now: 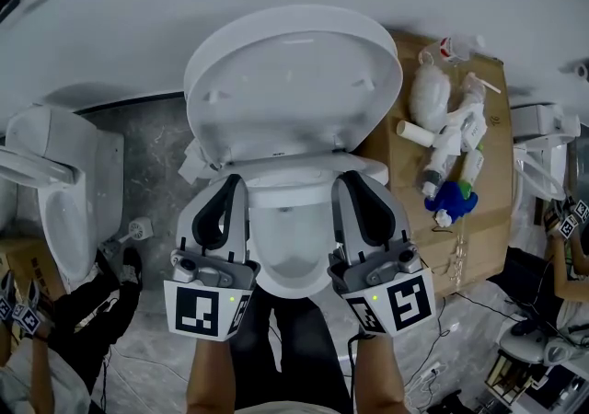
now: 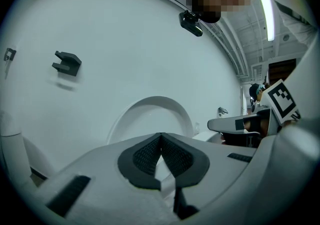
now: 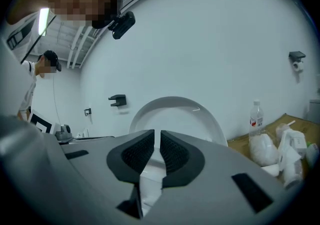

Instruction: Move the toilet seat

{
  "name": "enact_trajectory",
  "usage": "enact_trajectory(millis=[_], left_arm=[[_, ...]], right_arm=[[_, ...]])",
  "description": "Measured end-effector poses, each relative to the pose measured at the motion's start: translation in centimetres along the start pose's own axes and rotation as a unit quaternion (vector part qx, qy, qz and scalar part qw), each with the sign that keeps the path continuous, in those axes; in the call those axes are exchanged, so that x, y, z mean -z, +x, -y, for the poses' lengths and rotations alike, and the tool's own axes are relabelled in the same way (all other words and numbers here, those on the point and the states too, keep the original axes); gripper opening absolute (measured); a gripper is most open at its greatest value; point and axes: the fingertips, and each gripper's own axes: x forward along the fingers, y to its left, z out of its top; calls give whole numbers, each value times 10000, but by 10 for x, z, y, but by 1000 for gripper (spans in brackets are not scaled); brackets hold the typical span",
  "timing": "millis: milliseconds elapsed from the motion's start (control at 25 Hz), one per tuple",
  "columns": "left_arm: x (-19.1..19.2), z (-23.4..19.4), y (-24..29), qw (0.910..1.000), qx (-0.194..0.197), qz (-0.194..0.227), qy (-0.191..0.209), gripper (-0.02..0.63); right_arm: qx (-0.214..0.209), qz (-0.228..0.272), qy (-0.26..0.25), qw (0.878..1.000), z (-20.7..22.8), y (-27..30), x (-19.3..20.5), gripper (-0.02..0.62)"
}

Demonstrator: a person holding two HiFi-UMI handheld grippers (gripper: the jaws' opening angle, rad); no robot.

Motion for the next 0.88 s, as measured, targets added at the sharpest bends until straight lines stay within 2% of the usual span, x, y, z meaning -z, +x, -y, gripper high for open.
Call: enact_trajectory(millis=[880], left_arm=[[-8, -19, 34, 9999, 48, 68, 87, 9]], right_arm=[[-61, 110, -175, 9998, 14, 43, -11, 28]])
